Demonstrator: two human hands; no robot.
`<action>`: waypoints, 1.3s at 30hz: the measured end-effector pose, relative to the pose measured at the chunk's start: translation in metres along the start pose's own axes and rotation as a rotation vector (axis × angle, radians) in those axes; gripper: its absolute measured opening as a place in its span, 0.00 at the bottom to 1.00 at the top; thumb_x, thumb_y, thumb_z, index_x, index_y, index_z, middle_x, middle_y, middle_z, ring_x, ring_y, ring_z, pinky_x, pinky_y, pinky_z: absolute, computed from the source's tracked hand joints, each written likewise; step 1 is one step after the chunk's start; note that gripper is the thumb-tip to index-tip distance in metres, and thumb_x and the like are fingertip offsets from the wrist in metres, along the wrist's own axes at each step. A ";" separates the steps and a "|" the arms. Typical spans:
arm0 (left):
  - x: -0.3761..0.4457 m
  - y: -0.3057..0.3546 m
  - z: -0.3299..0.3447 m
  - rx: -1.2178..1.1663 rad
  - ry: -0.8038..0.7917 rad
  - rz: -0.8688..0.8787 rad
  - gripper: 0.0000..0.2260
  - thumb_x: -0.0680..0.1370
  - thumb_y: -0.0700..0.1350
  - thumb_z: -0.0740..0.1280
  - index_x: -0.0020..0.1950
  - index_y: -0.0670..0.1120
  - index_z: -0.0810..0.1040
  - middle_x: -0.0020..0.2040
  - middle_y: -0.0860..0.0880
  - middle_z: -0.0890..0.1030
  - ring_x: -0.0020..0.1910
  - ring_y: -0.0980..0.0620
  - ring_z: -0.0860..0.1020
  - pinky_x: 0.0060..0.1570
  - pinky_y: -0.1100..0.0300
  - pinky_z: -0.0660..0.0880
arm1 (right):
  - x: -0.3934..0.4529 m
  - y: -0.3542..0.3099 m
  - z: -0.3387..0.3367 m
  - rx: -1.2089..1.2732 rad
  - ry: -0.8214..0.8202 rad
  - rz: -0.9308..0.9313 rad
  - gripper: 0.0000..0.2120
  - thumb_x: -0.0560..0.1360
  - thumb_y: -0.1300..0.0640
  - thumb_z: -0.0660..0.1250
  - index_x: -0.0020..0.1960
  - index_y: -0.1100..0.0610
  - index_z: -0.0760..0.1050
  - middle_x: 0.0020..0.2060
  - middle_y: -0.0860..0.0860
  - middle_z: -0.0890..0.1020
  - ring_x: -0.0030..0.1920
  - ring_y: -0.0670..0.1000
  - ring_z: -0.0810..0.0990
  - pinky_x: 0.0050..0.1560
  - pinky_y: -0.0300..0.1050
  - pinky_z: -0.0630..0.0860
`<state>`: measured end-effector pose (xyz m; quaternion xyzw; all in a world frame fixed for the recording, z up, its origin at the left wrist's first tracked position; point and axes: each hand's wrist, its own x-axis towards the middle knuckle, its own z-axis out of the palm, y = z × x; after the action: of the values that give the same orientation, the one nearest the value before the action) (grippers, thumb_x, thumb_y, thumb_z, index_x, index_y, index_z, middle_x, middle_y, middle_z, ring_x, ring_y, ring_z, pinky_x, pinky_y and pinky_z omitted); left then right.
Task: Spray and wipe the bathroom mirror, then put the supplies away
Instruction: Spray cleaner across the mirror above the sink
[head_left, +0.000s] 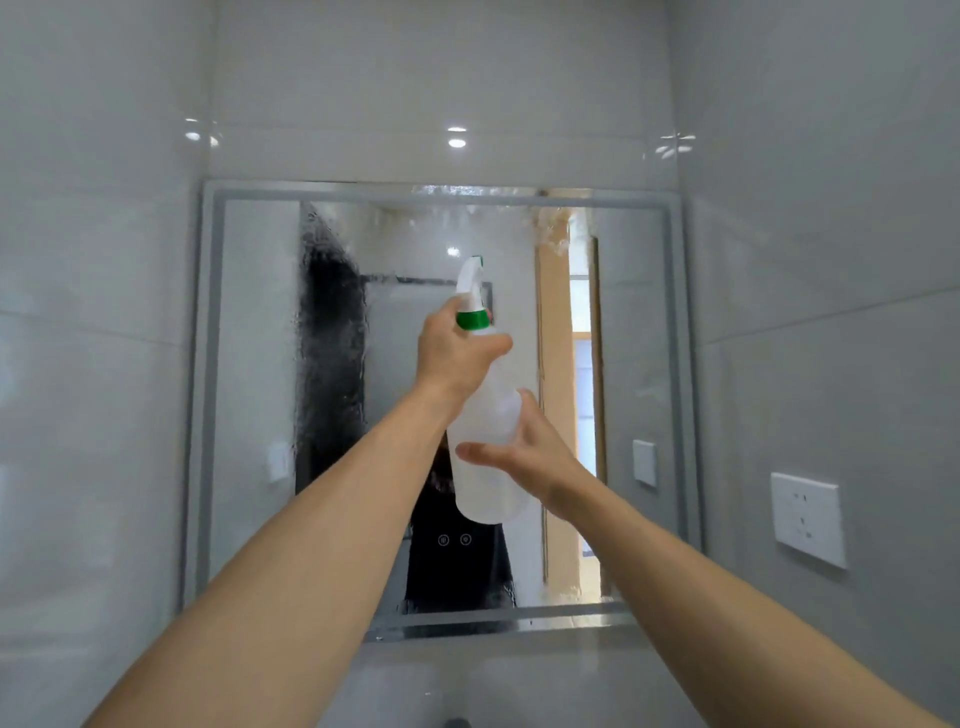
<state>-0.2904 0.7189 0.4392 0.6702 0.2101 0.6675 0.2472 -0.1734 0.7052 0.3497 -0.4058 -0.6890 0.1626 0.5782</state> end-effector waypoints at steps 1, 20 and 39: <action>-0.003 0.001 0.007 -0.003 -0.008 0.003 0.11 0.63 0.40 0.73 0.44 0.45 0.78 0.36 0.51 0.77 0.35 0.50 0.76 0.39 0.51 0.77 | -0.004 0.001 -0.007 -0.002 0.011 0.012 0.35 0.68 0.57 0.80 0.67 0.53 0.64 0.59 0.52 0.77 0.59 0.51 0.79 0.51 0.42 0.77; -0.052 0.005 0.122 -0.071 -0.203 -0.023 0.09 0.70 0.40 0.73 0.49 0.45 0.78 0.37 0.52 0.77 0.33 0.55 0.74 0.30 0.73 0.69 | -0.080 0.026 -0.109 -0.201 0.212 0.151 0.36 0.67 0.51 0.80 0.68 0.49 0.63 0.59 0.49 0.75 0.59 0.50 0.77 0.58 0.50 0.77; -0.148 -0.073 0.149 -0.076 -0.299 -0.208 0.11 0.66 0.41 0.74 0.46 0.48 0.78 0.39 0.51 0.80 0.41 0.48 0.80 0.47 0.48 0.79 | -0.182 0.100 -0.094 -0.164 0.225 0.378 0.37 0.66 0.52 0.80 0.66 0.50 0.62 0.60 0.51 0.75 0.59 0.52 0.77 0.60 0.52 0.76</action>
<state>-0.1406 0.6779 0.2793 0.7267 0.2138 0.5387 0.3688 -0.0486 0.6082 0.1854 -0.5888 -0.5429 0.1651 0.5757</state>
